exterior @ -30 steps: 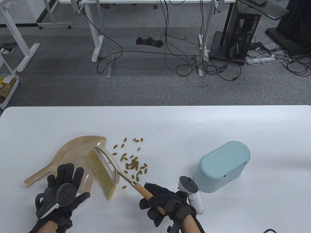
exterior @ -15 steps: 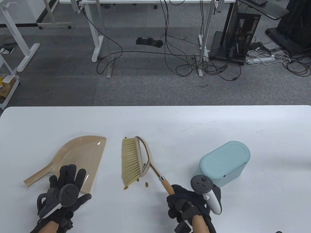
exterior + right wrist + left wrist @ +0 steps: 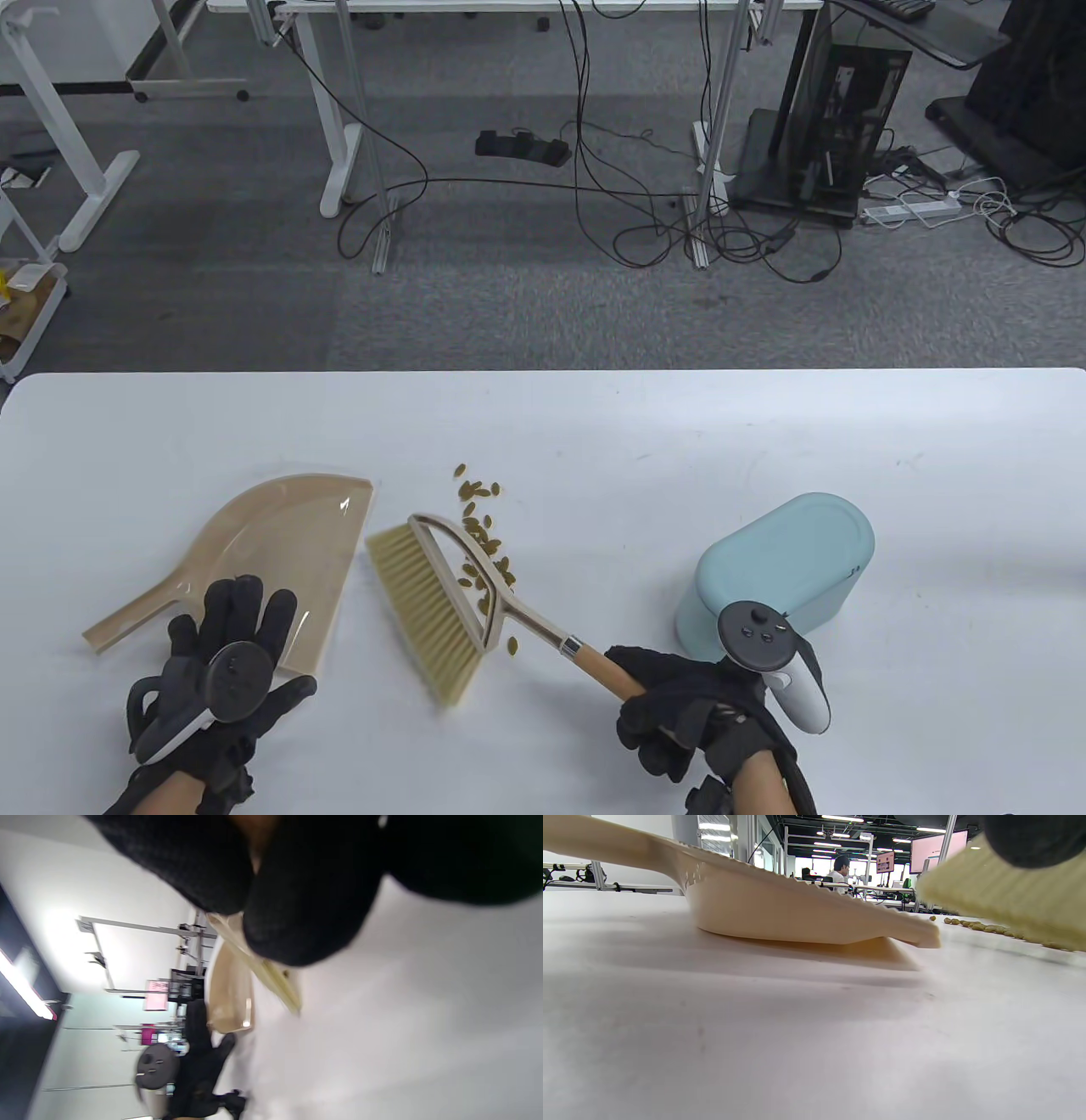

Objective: Sweep raisins on the table into the desktop trash can

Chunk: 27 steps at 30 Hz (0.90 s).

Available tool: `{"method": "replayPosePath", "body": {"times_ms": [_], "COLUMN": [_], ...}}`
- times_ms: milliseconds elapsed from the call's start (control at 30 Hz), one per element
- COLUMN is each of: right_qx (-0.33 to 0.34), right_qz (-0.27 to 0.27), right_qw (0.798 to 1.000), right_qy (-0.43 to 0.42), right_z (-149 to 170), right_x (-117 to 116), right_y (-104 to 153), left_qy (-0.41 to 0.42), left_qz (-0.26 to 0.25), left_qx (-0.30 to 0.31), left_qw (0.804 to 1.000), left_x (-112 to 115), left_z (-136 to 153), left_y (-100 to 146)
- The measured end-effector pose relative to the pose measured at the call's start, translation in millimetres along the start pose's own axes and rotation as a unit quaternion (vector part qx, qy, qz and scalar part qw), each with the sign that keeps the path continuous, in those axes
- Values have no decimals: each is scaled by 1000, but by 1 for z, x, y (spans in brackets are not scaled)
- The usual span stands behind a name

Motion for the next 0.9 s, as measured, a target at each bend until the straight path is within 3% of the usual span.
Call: {"method": "replayPosePath", "body": {"times_ms": [233, 400, 533, 633, 733, 833, 900], "right_qx": [-21, -25, 23, 55, 70, 61, 47], "right_qz": [76, 104, 83, 86, 79, 119, 114], "right_qw": [987, 983, 996, 995, 988, 966, 956], "right_qy": [137, 146, 17, -19, -109, -222, -266], "right_z": [-7, -6, -7, -18, -27, -28, -24], "right_x": [33, 41, 34, 20, -8, -38, -53], "right_y": [13, 20, 19, 6, -25, -72, -98], "left_qy": [-9, -10, -10, 1, 3, -2, -1], "left_qz": [8, 8, 6, -4, -5, -3, -8], "left_qx": [5, 4, -10, -10, -6, 1, 7], "left_qw": [1000, 1000, 1000, 1000, 1000, 1000, 1000], "left_x": [4, 4, 3, 0, -1, -1, -4], "left_z": [-3, -3, 0, 1, 1, -2, -3], "left_y": [-1, -1, -1, -1, -1, 0, 1]}}
Point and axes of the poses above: the tracker on the back of each hand, its own z axis roughly to the little-finger side, its own y axis roughly from the fingertips to the wrist, x = y × z, the point moved 4 cm from there along -y, roughly from the wrist to the fingertips, and after that the axes turned 10 degrees about x, right-handed, at the moved point
